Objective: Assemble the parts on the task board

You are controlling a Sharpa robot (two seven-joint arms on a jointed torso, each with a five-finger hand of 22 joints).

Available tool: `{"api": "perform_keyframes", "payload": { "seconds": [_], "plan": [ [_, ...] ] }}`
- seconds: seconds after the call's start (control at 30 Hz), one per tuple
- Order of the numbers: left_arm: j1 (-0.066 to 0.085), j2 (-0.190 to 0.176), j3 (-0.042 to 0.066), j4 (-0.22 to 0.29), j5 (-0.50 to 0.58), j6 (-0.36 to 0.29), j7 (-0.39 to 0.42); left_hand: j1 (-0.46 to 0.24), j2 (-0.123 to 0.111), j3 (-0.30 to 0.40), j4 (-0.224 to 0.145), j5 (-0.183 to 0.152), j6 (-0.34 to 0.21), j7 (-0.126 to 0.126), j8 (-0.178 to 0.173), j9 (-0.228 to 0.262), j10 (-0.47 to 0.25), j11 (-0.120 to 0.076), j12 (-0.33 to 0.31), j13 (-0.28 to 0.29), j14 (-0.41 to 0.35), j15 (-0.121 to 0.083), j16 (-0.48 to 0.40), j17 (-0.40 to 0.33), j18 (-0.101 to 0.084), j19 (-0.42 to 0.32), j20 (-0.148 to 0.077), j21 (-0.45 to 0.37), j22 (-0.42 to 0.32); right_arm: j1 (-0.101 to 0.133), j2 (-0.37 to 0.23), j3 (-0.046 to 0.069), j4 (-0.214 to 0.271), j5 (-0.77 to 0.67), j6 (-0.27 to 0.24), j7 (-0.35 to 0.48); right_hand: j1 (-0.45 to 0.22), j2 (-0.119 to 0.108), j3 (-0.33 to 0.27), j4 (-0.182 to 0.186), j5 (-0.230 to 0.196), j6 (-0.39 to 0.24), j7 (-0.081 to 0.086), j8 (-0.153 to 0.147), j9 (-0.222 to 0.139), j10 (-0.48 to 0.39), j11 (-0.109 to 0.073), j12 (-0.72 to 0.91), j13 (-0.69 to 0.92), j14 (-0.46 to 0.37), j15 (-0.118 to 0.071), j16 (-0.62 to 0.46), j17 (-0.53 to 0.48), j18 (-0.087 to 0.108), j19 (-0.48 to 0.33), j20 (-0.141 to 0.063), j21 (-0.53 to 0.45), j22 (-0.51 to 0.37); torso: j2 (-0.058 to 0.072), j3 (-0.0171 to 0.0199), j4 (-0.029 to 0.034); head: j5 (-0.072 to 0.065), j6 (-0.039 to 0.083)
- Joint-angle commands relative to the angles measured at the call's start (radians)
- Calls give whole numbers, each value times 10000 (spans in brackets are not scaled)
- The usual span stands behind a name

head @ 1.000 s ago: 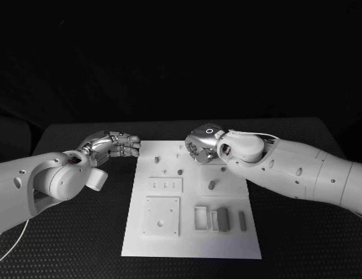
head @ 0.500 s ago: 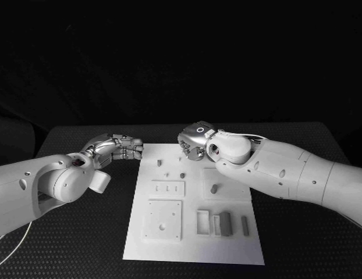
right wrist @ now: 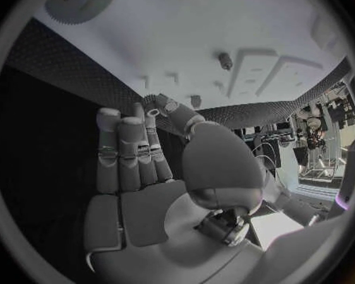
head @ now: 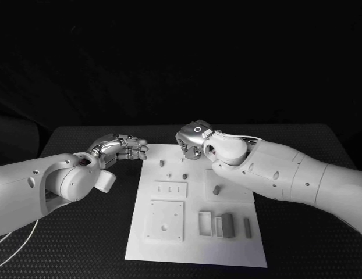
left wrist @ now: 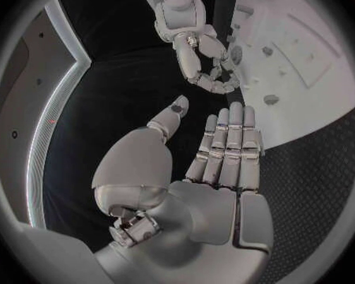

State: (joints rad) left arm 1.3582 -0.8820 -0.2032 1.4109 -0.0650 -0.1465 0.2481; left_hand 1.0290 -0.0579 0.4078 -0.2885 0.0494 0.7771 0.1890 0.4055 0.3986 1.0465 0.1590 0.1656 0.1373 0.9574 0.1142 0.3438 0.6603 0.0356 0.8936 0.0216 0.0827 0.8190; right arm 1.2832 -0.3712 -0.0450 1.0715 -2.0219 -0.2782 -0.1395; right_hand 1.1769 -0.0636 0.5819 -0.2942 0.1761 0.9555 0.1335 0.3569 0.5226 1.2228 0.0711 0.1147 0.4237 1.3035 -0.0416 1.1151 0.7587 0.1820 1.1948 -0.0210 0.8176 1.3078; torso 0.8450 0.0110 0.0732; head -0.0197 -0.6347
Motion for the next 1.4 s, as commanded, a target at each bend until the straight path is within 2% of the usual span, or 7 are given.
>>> {"api": "perform_keyframes", "payload": {
  "seconds": [0.03,0.17,0.43,0.53,0.73,1.1,1.4],
  "plan": [
    [11,-12,10,63,46,149,74,64,46,-69,-11,30,17,51,-64,-18,-39,21,-70,13,87,1,-48,18,-124,40,-58,-46,-12,-3,47,3,-55,-236,-130,-74,-16,-80,30,53,33,67,-13,-44,16,362,-155,14,36,-94,-139,67,-13,798,58,-41,40,231,14,5,3,31,-20],
    [12,-17,11,65,46,145,68,64,46,-72,-11,30,16,52,-65,-19,-37,21,-71,15,89,1,-51,20,-125,42,-58,-49,-14,-5,110,2,-137,-236,-108,-53,-11,-76,36,51,34,71,-14,-49,19,362,-155,8,46,-91,-138,74,-14,798,61,-45,49,231,16,18,-18,75,-39],
    [14,-21,13,83,46,144,57,64,41,-77,-12,30,15,53,-67,-21,-35,21,-73,16,90,0,-57,24,-127,44,-59,-54,-17,-6,162,1,-246,-296,-87,-72,0,-76,45,46,35,77,-15,-58,23,362,-156,-2,61,-88,-139,85,-15,798,63,-50,63,231,19,17,-6,87,-54],
    [14,-17,14,79,46,141,56,63,39,-79,-12,29,15,53,-68,-22,-35,20,-74,17,91,0,-58,26,-127,45,-59,-56,-17,-7,207,1,-287,-296,-75,-57,7,-78,49,42,35,79,-16,-61,25,362,-156,-6,68,-87,-140,89,-16,798,63,-53,68,232,22,28,-8,94,-61],
    [18,-31,16,116,46,149,47,63,35,-82,-13,30,16,53,-68,-23,-35,20,-76,18,92,0,-62,29,-128,46,-60,-59,-19,-20,265,-1,-365,-296,10,-16,12,-75,53,43,35,82,-16,-66,27,363,-156,-11,77,-86,-140,96,-17,798,62,-55,75,231,25,27,-9,68,-86],
    [51,-47,18,137,46,146,39,73,27,-86,-15,29,24,51,-65,-23,-32,20,-80,21,96,-1,-71,36,-129,51,-63,-66,-23,-33,299,-6,-420,-277,63,15,10,-78,54,46,33,84,-14,-77,31,364,-155,-22,93,-89,-139,105,-19,798,59,-59,86,231,17,26,-24,144,-161],
    [70,-48,19,144,46,138,39,77,12,-95,-16,29,15,53,-73,-28,-35,21,-87,23,99,-2,-80,44,-132,56,-64,-73,-28,-151,349,-9,-487,-261,102,56,5,-79,53,47,32,88,-13,-83,35,365,-155,-29,105,-90,-139,113,-20,798,56,-61,95,230,17,35,-34,147,-193]
  ]
}}
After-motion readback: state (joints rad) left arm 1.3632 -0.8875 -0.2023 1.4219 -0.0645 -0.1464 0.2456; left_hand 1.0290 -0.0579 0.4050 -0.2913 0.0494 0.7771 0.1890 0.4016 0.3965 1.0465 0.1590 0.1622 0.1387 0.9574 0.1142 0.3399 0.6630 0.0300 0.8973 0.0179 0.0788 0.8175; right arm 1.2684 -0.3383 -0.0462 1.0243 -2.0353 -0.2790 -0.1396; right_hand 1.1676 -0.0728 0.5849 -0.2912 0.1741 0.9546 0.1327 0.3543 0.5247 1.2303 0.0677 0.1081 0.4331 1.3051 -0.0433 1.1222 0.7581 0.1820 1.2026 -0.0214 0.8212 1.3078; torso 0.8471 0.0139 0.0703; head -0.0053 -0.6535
